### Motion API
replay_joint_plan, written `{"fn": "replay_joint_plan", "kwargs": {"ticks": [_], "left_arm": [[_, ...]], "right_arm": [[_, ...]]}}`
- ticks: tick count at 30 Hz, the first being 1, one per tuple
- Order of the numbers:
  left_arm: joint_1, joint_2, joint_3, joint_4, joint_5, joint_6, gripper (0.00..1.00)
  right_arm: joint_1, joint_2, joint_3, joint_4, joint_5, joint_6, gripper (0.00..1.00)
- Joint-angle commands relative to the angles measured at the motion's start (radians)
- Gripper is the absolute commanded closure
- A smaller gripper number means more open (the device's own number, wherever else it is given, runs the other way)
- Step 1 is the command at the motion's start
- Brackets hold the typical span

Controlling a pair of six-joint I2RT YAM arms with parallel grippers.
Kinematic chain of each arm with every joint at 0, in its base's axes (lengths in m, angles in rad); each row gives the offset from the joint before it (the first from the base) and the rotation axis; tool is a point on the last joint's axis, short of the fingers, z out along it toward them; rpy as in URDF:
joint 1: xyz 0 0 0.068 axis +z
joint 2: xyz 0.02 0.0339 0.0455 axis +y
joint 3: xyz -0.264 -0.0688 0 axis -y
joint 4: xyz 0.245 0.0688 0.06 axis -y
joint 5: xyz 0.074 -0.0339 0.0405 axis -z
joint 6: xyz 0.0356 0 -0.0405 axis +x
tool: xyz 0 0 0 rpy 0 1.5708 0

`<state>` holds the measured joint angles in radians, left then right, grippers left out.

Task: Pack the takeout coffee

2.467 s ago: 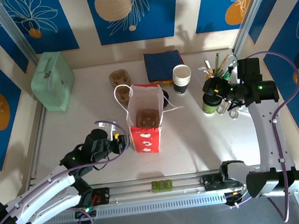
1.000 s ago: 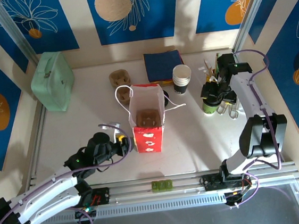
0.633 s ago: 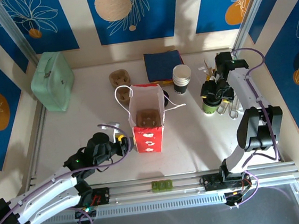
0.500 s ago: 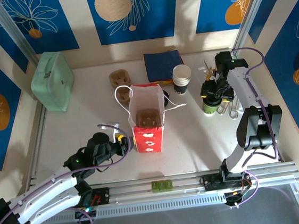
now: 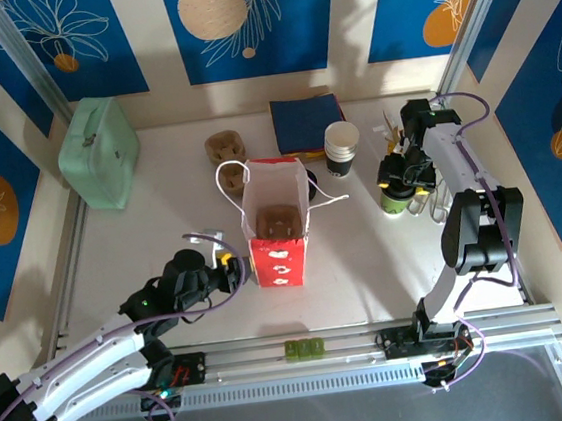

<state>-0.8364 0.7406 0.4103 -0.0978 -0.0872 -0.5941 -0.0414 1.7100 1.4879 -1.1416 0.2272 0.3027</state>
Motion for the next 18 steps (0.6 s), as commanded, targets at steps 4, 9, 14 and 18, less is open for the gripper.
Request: {"fn": "replay_joint_plan", "kwargs": {"ticks": [4, 9, 14, 18], "left_arm": [[-0.007, -0.006, -0.001, -0.029, -0.024, 0.009, 0.41], [-0.007, -0.006, -0.001, -0.037, -0.031, 0.006, 0.41], [-0.007, -0.004, -0.002, -0.038, -0.031, 0.005, 0.41], [-0.007, -0.005, -0.002, -0.042, -0.034, 0.003, 0.41]], "right_arm": [[-0.012, 0.016, 0.039, -0.017, -0.005, -0.013, 0.20], [-0.013, 0.029, 0.053, -0.021, -0.015, -0.014, 0.18], [-0.012, 0.044, 0.069, -0.025, -0.029, -0.014, 0.18], [-0.011, 0.056, 0.075, -0.024, -0.026, -0.014, 0.19]]}}
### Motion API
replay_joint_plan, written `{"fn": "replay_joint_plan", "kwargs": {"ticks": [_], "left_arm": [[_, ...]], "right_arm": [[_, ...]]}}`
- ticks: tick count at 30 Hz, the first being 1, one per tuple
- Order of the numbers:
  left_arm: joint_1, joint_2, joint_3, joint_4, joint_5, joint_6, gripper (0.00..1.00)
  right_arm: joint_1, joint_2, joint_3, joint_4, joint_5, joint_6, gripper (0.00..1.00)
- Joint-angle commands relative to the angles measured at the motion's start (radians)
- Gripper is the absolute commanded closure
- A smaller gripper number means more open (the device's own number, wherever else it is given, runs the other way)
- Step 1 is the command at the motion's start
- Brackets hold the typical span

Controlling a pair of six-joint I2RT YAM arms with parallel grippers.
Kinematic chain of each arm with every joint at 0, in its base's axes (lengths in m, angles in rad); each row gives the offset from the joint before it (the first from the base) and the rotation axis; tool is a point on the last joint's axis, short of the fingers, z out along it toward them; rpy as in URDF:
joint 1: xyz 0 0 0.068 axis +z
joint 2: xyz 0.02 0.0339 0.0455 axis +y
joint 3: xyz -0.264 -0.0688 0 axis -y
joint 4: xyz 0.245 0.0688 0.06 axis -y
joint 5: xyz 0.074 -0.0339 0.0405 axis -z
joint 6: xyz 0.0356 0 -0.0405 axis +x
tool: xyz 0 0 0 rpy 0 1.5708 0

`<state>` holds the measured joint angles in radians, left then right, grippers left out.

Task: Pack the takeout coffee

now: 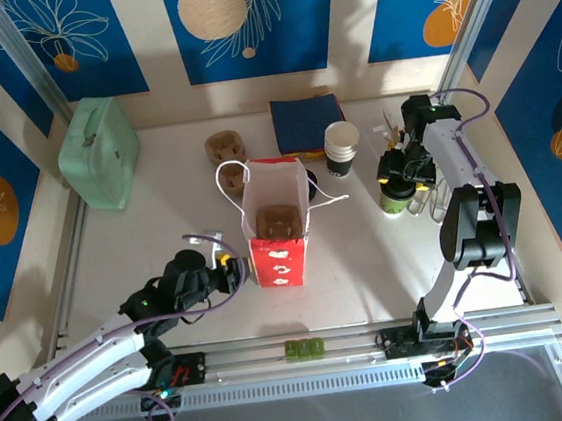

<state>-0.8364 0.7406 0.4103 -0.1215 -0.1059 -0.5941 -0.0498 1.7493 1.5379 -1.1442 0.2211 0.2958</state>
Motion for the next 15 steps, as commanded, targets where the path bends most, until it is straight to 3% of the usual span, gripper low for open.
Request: {"fn": "replay_joint_plan", "kwargs": {"ticks": [1, 15], "left_arm": [[-0.007, -0.004, -0.002, -0.018, -0.014, 0.002, 0.41], [-0.006, 0.008, 0.002, -0.013, -0.015, 0.004, 0.41]], "right_arm": [[-0.003, 0.018, 0.027, -0.023, -0.020, -0.008, 0.21], [-0.002, 0.056, 0.060, -0.047, -0.003, -0.007, 0.20]]}}
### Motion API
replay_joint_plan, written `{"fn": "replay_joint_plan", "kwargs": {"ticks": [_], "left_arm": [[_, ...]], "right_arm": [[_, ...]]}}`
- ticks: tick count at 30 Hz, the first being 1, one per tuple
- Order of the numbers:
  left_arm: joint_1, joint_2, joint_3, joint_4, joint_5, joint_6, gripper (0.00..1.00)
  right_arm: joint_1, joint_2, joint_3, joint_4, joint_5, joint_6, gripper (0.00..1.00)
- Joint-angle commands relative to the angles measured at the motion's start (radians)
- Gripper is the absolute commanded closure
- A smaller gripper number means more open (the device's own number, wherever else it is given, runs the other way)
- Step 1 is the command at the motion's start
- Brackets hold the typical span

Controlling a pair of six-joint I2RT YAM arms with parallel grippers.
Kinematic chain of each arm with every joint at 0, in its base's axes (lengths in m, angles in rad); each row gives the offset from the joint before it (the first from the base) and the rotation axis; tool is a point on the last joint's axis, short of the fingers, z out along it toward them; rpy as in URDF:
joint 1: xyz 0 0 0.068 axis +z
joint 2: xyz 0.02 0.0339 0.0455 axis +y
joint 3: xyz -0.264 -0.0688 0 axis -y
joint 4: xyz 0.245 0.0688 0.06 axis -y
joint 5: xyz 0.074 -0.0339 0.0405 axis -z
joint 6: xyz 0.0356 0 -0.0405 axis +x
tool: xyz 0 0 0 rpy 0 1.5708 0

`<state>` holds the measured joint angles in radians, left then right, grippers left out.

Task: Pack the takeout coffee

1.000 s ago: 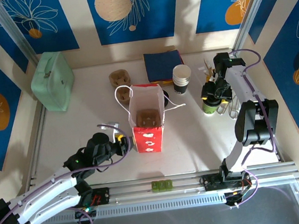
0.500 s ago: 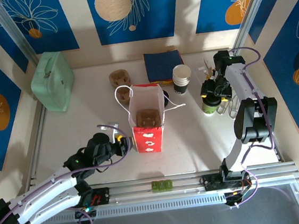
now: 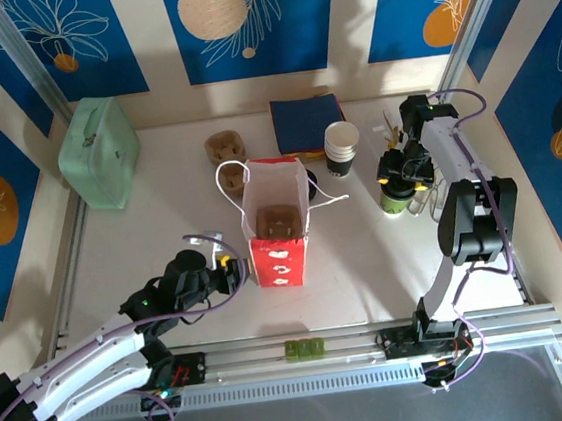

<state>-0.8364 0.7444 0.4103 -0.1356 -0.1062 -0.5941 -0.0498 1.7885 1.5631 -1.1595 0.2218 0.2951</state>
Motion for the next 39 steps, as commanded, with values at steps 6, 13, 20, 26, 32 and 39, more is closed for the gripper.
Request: {"fn": "replay_joint_plan", "kwargs": {"ticks": [6, 13, 20, 26, 32, 39], "left_arm": [[-0.007, 0.017, 0.007, 0.007, -0.012, 0.007, 0.41], [-0.007, 0.018, 0.008, 0.006, -0.015, 0.007, 0.41], [-0.008, 0.028, 0.010, 0.007, -0.016, 0.010, 0.41], [-0.007, 0.029, 0.006, 0.001, -0.020, 0.009, 0.41], [-0.007, 0.026, 0.004, -0.004, -0.021, 0.006, 0.41], [-0.006, 0.023, 0.004, -0.002, -0.020, 0.006, 0.41]], "right_arm": [[-0.001, 0.025, 0.047, -0.043, -0.004, -0.007, 0.20], [-0.002, 0.031, 0.028, -0.051, -0.018, -0.004, 0.21], [-0.002, 0.074, 0.035, -0.075, -0.020, -0.002, 0.23], [0.003, 0.116, 0.034, -0.091, -0.004, 0.001, 0.23], [0.014, 0.117, 0.026, -0.076, -0.018, 0.001, 0.24], [0.028, 0.093, 0.046, -0.093, -0.017, 0.005, 0.32]]}}
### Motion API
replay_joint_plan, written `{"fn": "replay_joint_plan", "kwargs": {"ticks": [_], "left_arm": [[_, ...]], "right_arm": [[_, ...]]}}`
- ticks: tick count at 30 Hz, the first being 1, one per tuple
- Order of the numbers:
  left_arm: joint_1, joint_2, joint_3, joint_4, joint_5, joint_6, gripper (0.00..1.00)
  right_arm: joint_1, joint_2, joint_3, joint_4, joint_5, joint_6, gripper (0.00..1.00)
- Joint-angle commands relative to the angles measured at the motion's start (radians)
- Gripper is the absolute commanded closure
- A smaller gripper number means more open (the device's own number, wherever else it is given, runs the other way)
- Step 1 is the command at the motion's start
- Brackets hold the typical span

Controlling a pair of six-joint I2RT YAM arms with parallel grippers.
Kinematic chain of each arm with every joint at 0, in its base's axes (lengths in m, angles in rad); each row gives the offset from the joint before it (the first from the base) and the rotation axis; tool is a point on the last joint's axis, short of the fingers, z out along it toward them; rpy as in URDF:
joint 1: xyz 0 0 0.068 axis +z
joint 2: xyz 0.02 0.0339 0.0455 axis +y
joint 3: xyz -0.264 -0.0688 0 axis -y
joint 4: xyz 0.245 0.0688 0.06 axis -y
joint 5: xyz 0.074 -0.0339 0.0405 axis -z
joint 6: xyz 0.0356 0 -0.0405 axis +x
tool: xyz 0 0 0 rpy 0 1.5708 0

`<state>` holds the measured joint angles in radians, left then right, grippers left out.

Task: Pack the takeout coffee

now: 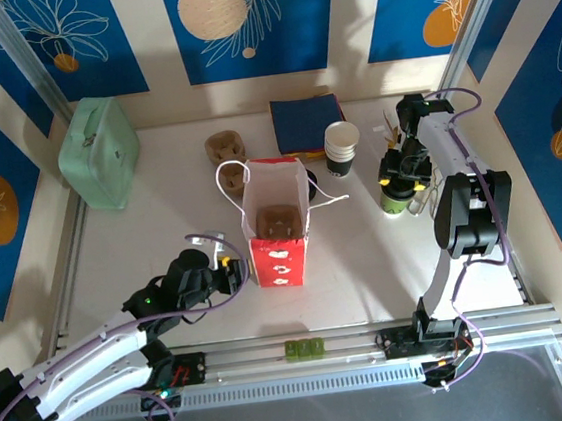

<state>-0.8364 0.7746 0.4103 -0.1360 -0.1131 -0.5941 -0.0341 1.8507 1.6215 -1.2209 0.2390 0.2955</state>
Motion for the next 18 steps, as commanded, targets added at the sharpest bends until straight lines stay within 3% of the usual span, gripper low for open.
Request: {"fn": "replay_joint_plan", "kwargs": {"ticks": [1, 12, 18], "left_arm": [[-0.006, -0.007, 0.004, -0.002, -0.013, 0.006, 0.41], [-0.007, -0.022, 0.024, -0.026, -0.007, 0.025, 0.41], [-0.006, -0.028, 0.040, -0.041, -0.005, 0.053, 0.41]], "right_arm": [[0.014, 0.025, -0.012, -0.036, -0.036, 0.006, 0.32], [0.058, -0.104, -0.008, -0.126, -0.040, 0.029, 0.32], [0.132, -0.187, 0.004, -0.197, -0.034, 0.051, 0.33]]}}
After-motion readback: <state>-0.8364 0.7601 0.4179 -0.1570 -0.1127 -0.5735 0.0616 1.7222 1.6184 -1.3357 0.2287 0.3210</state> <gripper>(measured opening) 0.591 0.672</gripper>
